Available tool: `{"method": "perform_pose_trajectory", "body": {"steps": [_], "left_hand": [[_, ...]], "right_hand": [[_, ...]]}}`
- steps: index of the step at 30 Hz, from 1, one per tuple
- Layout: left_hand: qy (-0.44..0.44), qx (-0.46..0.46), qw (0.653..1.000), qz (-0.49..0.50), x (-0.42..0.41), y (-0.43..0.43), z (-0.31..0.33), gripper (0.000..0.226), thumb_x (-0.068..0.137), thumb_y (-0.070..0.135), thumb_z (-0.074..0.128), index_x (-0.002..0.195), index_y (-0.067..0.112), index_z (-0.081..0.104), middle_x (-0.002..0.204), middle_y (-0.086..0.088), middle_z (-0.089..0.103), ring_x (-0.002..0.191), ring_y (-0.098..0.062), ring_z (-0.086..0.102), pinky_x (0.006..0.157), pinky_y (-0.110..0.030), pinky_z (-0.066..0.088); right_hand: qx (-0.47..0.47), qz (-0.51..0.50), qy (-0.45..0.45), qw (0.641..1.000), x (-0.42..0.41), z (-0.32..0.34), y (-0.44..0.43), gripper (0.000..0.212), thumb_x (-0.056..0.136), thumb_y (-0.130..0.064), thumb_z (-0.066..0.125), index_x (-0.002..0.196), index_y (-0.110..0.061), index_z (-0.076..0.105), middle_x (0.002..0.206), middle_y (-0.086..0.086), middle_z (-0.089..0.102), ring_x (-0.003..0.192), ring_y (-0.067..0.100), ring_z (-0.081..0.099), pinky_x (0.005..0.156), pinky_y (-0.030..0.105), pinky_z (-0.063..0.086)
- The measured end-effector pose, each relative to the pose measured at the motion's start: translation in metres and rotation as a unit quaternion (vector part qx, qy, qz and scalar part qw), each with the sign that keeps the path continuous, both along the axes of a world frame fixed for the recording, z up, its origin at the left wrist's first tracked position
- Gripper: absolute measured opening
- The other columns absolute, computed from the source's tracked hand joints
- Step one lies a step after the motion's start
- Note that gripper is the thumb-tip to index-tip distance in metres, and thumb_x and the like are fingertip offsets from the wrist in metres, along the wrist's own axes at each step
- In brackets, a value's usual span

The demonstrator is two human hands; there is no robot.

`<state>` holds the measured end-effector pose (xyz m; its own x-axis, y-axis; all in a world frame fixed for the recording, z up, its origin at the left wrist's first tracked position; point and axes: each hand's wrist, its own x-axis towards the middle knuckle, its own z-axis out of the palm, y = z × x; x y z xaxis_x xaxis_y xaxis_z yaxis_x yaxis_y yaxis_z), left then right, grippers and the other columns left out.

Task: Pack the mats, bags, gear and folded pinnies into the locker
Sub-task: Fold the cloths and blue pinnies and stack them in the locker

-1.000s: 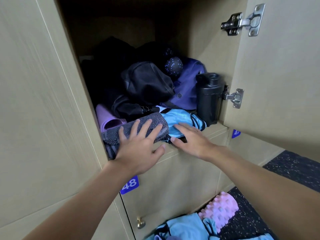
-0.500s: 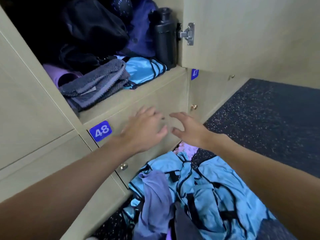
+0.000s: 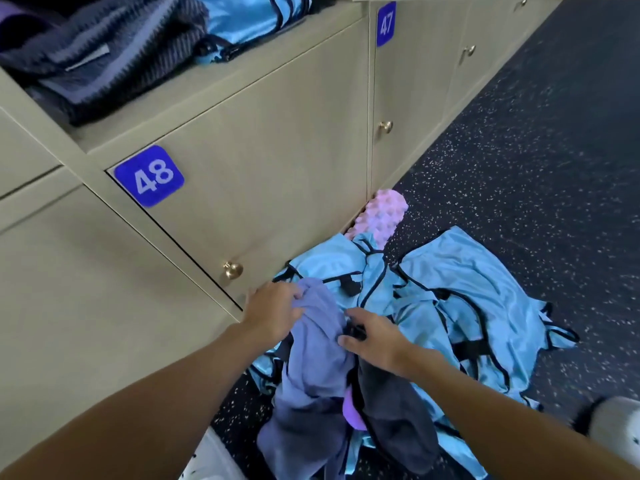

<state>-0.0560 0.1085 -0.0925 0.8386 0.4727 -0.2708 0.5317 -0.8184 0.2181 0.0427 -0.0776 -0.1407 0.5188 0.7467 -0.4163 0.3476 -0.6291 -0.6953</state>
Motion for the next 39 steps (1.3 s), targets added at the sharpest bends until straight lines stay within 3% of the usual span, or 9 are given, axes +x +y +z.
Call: {"method": "perform_pose_trajectory", "body": {"steps": [6, 8, 11, 16, 19, 22, 26, 32, 39], "left_hand": [[-0.144, -0.127, 0.980, -0.051, 0.021, 0.000, 0.053, 0.016, 0.083, -0.001, 0.061, 0.075, 0.013, 0.066, 0.074, 0.003, 0.061, 0.074, -0.021, 0.055, 0.068, -0.031, 0.041], [-0.168, -0.135, 0.975, -0.062, 0.030, -0.002, 0.082, 0.013, 0.082, -0.003, 0.061, 0.077, 0.008, 0.066, 0.071, 0.001, 0.058, 0.068, -0.017, 0.050, 0.065, -0.031, 0.039], [-0.247, -0.143, 0.957, -0.051, 0.042, -0.005, 0.136, 0.007, 0.082, 0.003, 0.062, 0.079, 0.005, 0.067, 0.072, -0.007, 0.061, 0.068, -0.013, 0.049, 0.063, -0.026, 0.039], [-0.380, -0.119, 0.917, -0.034, 0.049, -0.021, 0.245, 0.014, 0.085, 0.001, 0.070, 0.086, 0.015, 0.069, 0.077, 0.003, 0.065, 0.063, 0.010, 0.053, 0.062, -0.008, 0.040], [-0.477, -0.164, 0.863, 0.023, 0.040, -0.035, 0.287, 0.051, 0.082, 0.010, 0.079, 0.124, 0.017, 0.052, 0.094, 0.010, 0.062, 0.072, 0.014, 0.056, 0.073, -0.009, 0.044], [-0.444, -0.280, 0.845, 0.103, 0.026, -0.048, 0.291, 0.088, 0.064, 0.037, 0.090, 0.135, 0.015, 0.044, 0.108, 0.000, 0.073, 0.088, -0.004, 0.070, 0.087, -0.033, 0.058], [-0.423, -0.359, 0.822, 0.127, 0.012, -0.068, 0.292, 0.020, 0.082, 0.021, 0.080, 0.094, 0.006, 0.073, 0.090, -0.009, 0.077, 0.083, -0.021, 0.070, 0.074, -0.035, 0.059], [-0.538, -0.350, 0.753, 0.145, 0.018, -0.072, 0.317, 0.019, 0.087, 0.014, 0.075, 0.093, -0.003, 0.070, 0.092, -0.012, 0.075, 0.081, -0.019, 0.066, 0.078, -0.039, 0.056], [-0.386, -0.433, 0.808, 0.099, 0.026, -0.080, 0.305, 0.025, 0.097, 0.003, 0.058, 0.111, 0.022, 0.059, 0.102, -0.016, 0.074, 0.077, -0.024, 0.065, 0.070, -0.037, 0.056]], "right_hand": [[0.054, -0.029, 0.002, 0.998, 0.006, 0.033, 0.025, 0.053, 0.077, -0.055, 0.073, 0.119, -0.028, 0.055, 0.088, -0.015, 0.060, 0.090, 0.012, 0.060, 0.092, 0.039, 0.046], [0.106, -0.048, 0.009, 0.993, 0.013, 0.058, 0.031, 0.021, 0.085, -0.036, 0.073, 0.086, -0.023, 0.056, 0.072, -0.011, 0.053, 0.069, 0.009, 0.052, 0.071, 0.031, 0.047], [0.186, -0.074, 0.022, 0.980, 0.022, 0.107, 0.035, 0.027, 0.095, -0.016, 0.061, 0.072, -0.018, 0.046, 0.065, -0.004, 0.043, 0.058, 0.008, 0.038, 0.052, 0.019, 0.033], [0.260, -0.089, -0.031, 0.961, 0.032, 0.209, 0.029, 0.014, 0.095, -0.016, 0.058, 0.085, -0.015, 0.049, 0.065, -0.004, 0.047, 0.059, 0.006, 0.046, 0.054, 0.017, 0.037], [0.325, -0.072, -0.039, 0.942, 0.035, 0.273, 0.021, 0.010, 0.093, -0.014, 0.061, 0.088, -0.012, 0.053, 0.073, -0.001, 0.055, 0.070, 0.014, 0.053, 0.068, 0.033, 0.047], [0.378, -0.091, -0.074, 0.918, 0.032, 0.330, 0.009, 0.017, 0.093, -0.012, 0.062, 0.081, -0.014, 0.050, 0.070, -0.002, 0.053, 0.064, 0.007, 0.050, 0.062, 0.024, 0.045], [0.415, -0.111, -0.073, 0.900, 0.026, 0.368, -0.006, 0.007, 0.092, -0.016, 0.064, 0.096, -0.015, 0.058, 0.083, 0.006, 0.065, 0.067, 0.005, 0.056, 0.063, 0.019, 0.047], [0.346, -0.111, 0.017, 0.932, 0.020, 0.351, -0.025, 0.058, 0.085, -0.016, 0.076, 0.135, -0.017, 0.047, 0.111, 0.004, 0.071, 0.101, 0.016, 0.069, 0.088, 0.031, 0.056], [0.434, -0.228, 0.004, 0.871, 0.029, 0.364, -0.035, 0.045, 0.092, -0.014, 0.067, 0.123, -0.034, 0.042, 0.104, 0.003, 0.062, 0.094, 0.016, 0.063, 0.082, 0.026, 0.052]]}}
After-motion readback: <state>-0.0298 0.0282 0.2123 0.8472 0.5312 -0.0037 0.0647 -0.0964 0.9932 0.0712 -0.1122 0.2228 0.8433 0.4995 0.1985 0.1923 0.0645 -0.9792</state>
